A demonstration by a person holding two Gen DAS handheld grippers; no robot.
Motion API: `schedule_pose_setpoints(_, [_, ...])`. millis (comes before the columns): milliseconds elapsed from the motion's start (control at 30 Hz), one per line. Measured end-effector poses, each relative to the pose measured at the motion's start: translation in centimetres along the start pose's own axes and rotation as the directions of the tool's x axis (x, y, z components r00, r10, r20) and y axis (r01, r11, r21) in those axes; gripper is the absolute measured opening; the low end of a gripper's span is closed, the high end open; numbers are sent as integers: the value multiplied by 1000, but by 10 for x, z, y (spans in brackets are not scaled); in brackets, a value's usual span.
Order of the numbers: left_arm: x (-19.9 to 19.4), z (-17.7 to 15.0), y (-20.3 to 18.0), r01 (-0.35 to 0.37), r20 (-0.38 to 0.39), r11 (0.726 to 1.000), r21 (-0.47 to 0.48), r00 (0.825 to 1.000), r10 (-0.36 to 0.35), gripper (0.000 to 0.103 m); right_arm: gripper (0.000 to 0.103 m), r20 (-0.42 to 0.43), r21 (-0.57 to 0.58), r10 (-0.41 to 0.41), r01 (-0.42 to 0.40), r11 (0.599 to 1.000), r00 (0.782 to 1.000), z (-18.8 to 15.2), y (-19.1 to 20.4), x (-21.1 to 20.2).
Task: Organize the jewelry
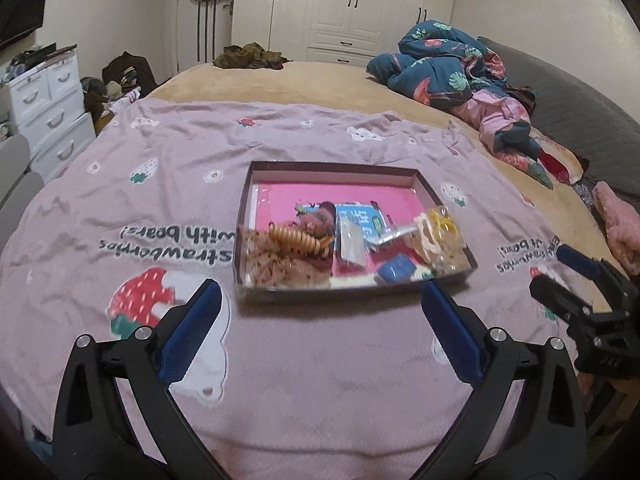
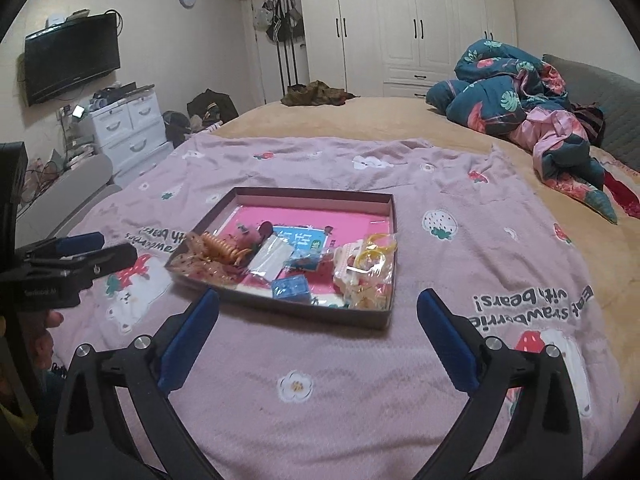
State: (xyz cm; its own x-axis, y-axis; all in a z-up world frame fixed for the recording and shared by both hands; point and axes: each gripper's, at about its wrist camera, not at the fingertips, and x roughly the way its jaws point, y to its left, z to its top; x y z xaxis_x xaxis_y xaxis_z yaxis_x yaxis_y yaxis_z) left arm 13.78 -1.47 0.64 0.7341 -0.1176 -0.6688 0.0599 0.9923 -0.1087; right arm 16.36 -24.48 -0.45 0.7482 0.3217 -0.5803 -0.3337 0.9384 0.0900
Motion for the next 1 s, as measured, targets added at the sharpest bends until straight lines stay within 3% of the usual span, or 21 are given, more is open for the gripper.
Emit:
schedule_pose_setpoints(467, [-23,-53,11,-17,-7,999,-31,1000,16,94,99,-11,31,-9,10,999,1000,-42,15,-30])
schedule_pose_setpoints(1000, [-30,-64,1,-8,1,1000,-26,1000,8,94,99,-17,46,-32,32,998,999,-66,17,-37])
